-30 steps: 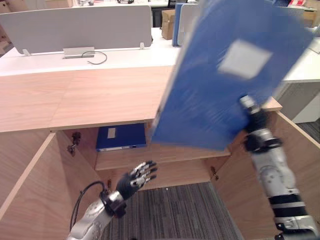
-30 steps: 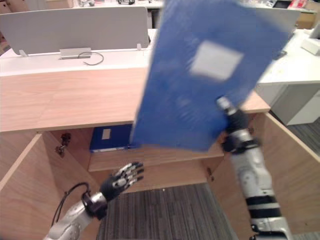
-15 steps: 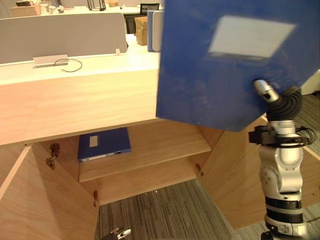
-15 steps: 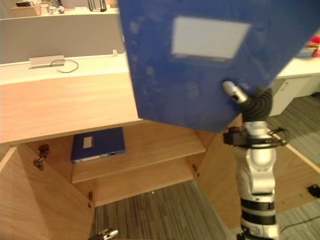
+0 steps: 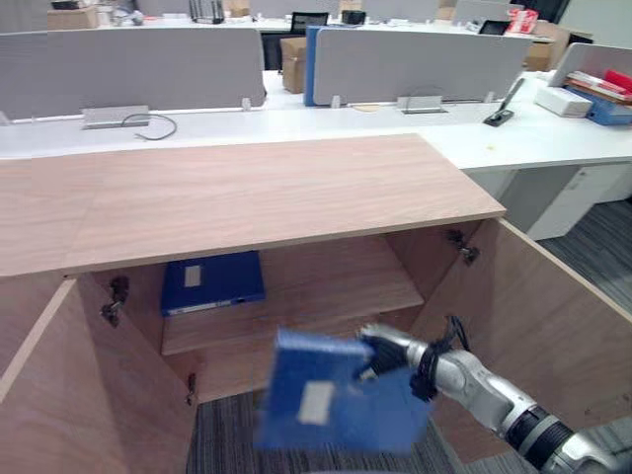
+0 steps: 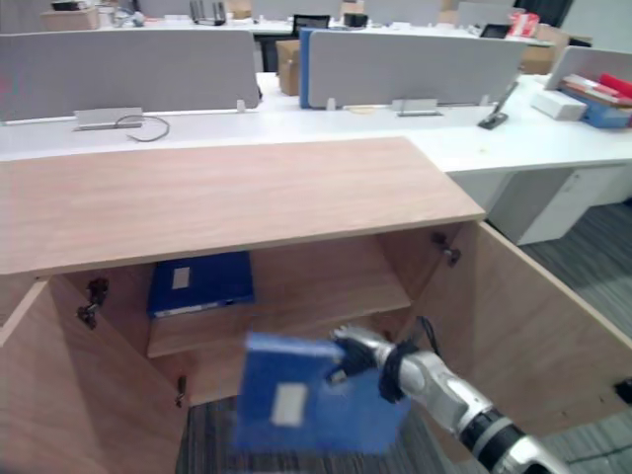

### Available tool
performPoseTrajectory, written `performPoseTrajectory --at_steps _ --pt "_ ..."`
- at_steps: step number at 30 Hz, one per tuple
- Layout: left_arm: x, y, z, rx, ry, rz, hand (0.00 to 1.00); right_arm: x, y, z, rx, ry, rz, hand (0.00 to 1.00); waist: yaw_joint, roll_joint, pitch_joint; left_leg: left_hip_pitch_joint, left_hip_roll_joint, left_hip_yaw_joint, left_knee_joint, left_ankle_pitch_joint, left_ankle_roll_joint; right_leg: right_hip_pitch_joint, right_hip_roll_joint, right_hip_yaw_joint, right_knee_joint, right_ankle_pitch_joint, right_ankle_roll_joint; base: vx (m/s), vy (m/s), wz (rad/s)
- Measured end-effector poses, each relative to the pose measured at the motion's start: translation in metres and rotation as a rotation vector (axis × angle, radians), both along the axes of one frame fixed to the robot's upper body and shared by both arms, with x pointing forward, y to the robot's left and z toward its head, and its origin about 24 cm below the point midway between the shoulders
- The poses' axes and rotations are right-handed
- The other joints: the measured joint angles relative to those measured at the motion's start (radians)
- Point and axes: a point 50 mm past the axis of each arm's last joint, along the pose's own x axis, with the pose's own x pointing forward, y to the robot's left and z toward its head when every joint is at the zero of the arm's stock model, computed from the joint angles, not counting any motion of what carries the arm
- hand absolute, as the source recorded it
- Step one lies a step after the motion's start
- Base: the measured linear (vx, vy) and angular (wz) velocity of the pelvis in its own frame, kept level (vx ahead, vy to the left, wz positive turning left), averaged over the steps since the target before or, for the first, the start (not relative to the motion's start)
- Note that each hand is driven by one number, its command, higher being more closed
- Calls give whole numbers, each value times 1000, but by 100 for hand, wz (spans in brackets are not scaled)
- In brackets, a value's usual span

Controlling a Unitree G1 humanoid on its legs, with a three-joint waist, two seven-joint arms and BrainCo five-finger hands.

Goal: Walk over to the cabinet, pick up the folder, carry it to the office cabinet, place the folder inside the office cabinet, then close the office cabinet door

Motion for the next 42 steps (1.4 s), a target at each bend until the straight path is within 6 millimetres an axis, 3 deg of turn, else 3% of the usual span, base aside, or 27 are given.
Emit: performPoseTrajectory --at_steps 4,5,7,8,10,12,13,15,20,24,29,34,36,38,39,40,42 --pt "7 -6 -1 7 -14 -9 0 9 -27 -11 -171 7 -48 100 2 24 28 -11 1 -31 8 2 12 3 0 -10 -11 5 2 20 8 9" --pt "14 -7 -1 11 -32 -13 0 16 -33 -9 -206 -9 -69 100 2 30 56 -42 2 -40 65 -23 17 2 -3 -18 -1 7 2 -39 -8 20" --pt "36 -12 3 9 -105 -23 0 36 -41 5 -219 -65 -127 100 11 64 127 -182 41 -63 312 -135 17 -49 19 -46 67 6 2 -95 -17 7" --pt "55 -18 6 -1 -166 -29 0 53 -48 22 -168 -123 -221 100 28 106 179 -266 77 -76 451 -191 17 -109 50 -68 156 -14 -5 -146 -22 -20" --pt "75 -22 11 -10 -227 -32 0 78 -54 48 16 -202 -407 100 30 132 245 -359 85 -93 577 -234 27 -218 56 -80 330 -93 -4 -159 -8 -7" --pt "87 -24 16 -21 -287 -14 0 93 -58 67 291 -241 -604 100 29 134 301 -420 83 -93 699 -286 30 -318 48 -80 525 -180 0 -219 19 3" --pt "88 -23 17 -25 -300 7 0 98 -59 78 490 -255 -703 100 29 136 326 -466 86 -94 804 -339 30 -380 39 -78 657 -253 7 -222 5 5" --pt "89 -23 17 -21 -303 10 0 101 -57 90 668 -268 -762 100 29 134 348 -513 85 -94 892 -386 35 -441 29 -76 768 -311 6 -195 12 7" --pt "95 -21 21 -9 -340 10 0 103 -64 135 1042 -360 -817 100 33 133 394 -663 83 -97 1048 -425 34 -596 0 -78 965 -385 13 -82 19 13" --pt "101 -21 25 -5 -372 24 0 101 -71 154 1177 -411 -839 100 42 132 411 -754 88 -115 1121 -444 29 -680 -6 -96 1048 -420 7 -12 1 15" --pt "107 -22 29 -12 -408 39 0 104 -71 150 1170 -387 -856 100 66 132 435 -817 87 -136 1149 -445 26 -727 -33 -145 1086 -440 -2 10 1 22" --pt "108 -24 29 -21 -413 50 0 137 -55 156 1292 -200 -905 100 85 132 439 -836 76 -140 1145 -444 27 -740 -49 -155 1087 -444 -2 10 22 10" --pt "108 -25 29 -25 -414 68 0 150 -45 173 1422 -142 -908 100 88 132 440 -841 68 -142 1137 -441 29 -741 -65 -170 1080 -444 -2 36 44 18" --pt "112 -27 31 -24 -432 78 0 163 -38 205 1609 -99 -889 100 100 134 445 -852 58 -150 1131 -437 32 -743 -77 -184 1073 -444 -2 40 38 20" --pt "115 -27 33 -21 -447 81 0 169 -35 230 1723 -92 -871 100 109 135 450 -856 50 -154 1126 -434 35 -743 -89 -194 1071 -444 -2 35 34 18" --pt "115 -28 33 -24 -448 96 0 171 -34 242 1788 -82 -858 100 111 135 451 -861 45 -157 1123 -431 37 -745 -98 -202 1070 -444 -2 53 46 28" --pt "119 -31 36 -40 -476 158 0 171 -41 286 2101 -50 -804 100 132 138 452 -878 35 -162 1119 -421 41 -750 -123 -237 1070 -444 -2 47 21 34"
